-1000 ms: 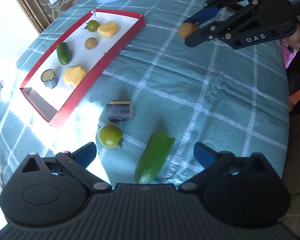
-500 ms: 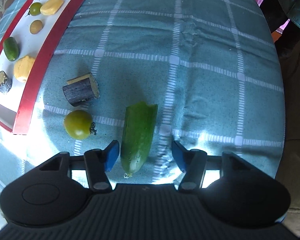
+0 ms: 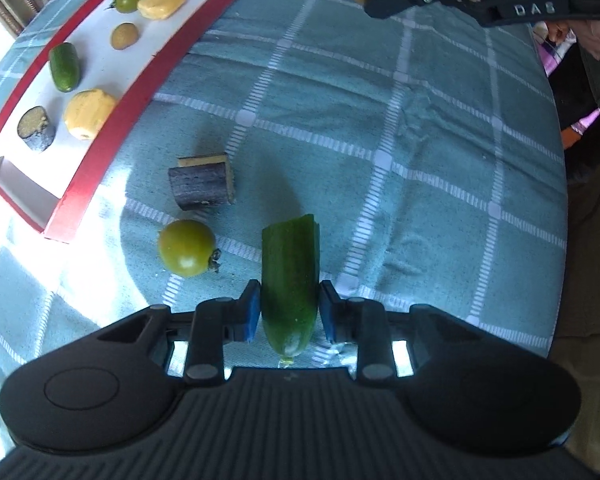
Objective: Organize fruits
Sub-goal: 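Carry the cucumber into the tray and open the left tool while the right tool holds the kiwi, then lower the kiwi into the tray and open the right tool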
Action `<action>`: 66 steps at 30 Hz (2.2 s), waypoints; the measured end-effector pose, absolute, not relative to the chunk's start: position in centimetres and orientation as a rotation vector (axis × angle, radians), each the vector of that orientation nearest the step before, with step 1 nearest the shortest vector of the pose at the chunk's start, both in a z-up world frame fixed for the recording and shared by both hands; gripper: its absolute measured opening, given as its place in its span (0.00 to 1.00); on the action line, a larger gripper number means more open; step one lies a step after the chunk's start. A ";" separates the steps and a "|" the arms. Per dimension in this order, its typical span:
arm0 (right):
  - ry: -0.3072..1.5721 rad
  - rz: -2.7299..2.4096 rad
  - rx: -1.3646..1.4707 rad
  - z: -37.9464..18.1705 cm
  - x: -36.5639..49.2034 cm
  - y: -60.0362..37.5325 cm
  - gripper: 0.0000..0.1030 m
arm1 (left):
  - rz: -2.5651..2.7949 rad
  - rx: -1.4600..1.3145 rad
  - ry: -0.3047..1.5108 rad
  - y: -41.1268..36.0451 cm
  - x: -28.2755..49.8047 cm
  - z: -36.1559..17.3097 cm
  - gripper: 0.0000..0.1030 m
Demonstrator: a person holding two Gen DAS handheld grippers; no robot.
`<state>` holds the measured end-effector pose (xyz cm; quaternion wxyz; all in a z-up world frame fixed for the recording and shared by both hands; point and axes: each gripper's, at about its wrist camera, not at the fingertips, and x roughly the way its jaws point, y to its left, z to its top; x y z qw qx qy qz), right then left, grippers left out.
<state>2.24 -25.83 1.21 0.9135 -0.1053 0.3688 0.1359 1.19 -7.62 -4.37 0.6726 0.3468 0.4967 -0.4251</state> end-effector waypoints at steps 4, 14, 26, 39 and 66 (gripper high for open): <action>0.748 0.283 -0.217 1.5 2.4 -26.0 0.27 | -0.900 0.622 1.065 -6.7 1.8 -1.8 0.27; 0.739 0.284 -0.216 1.8 2.8 -26.6 0.27 | -0.879 0.475 1.032 -7.1 4.0 0.8 0.27; 0.732 0.243 -0.201 2.5 2.7 -28.1 0.27 | -0.811 0.387 0.924 -10.5 13.0 4.7 0.27; 0.735 0.180 -0.188 2.8 2.7 -30.3 0.27 | -0.620 0.341 0.960 -15.8 20.1 0.1 0.27; 0.655 0.291 -0.236 2.9 14.9 -28.0 0.27 | -0.105 0.087 0.751 -9.3 10.3 5.4 0.91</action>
